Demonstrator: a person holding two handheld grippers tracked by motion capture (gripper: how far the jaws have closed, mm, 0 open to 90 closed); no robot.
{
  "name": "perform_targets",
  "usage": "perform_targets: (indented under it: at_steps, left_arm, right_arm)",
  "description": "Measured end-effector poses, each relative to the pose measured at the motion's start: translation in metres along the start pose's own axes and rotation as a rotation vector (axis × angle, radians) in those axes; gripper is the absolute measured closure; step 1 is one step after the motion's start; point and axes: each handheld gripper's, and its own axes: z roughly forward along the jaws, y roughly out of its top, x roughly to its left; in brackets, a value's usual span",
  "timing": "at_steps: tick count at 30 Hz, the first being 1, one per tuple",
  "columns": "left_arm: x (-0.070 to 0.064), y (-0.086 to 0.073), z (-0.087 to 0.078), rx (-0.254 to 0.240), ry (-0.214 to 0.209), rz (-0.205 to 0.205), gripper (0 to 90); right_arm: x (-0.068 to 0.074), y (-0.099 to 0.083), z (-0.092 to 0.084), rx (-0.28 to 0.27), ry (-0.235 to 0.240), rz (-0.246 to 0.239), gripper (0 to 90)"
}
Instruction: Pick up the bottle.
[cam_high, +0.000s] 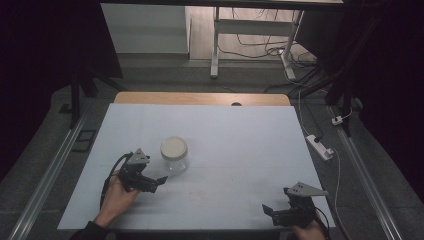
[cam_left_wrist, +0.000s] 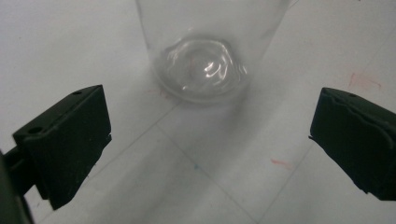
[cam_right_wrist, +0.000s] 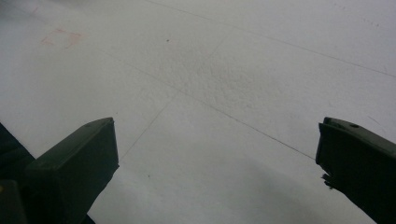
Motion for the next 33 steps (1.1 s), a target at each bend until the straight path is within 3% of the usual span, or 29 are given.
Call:
perform_targets:
  at_steps: [12,19,33]
  left_arm:
    - [0.01,0.019,0.019,-0.035,-0.056,-0.003,0.0]
    - [0.012,0.028,0.033,-0.059,-0.058,0.029,0.0]
    - [0.013,0.046,0.053,-0.04,-0.07,0.035,0.0]
  right_arm:
    - [0.001,0.0,0.001,0.007,0.0,-0.009,0.0]
    - [0.001,0.0,0.001,0.011,0.002,-0.011,0.0]
    - [0.001,0.001,0.002,0.021,0.006,-0.017,0.0]
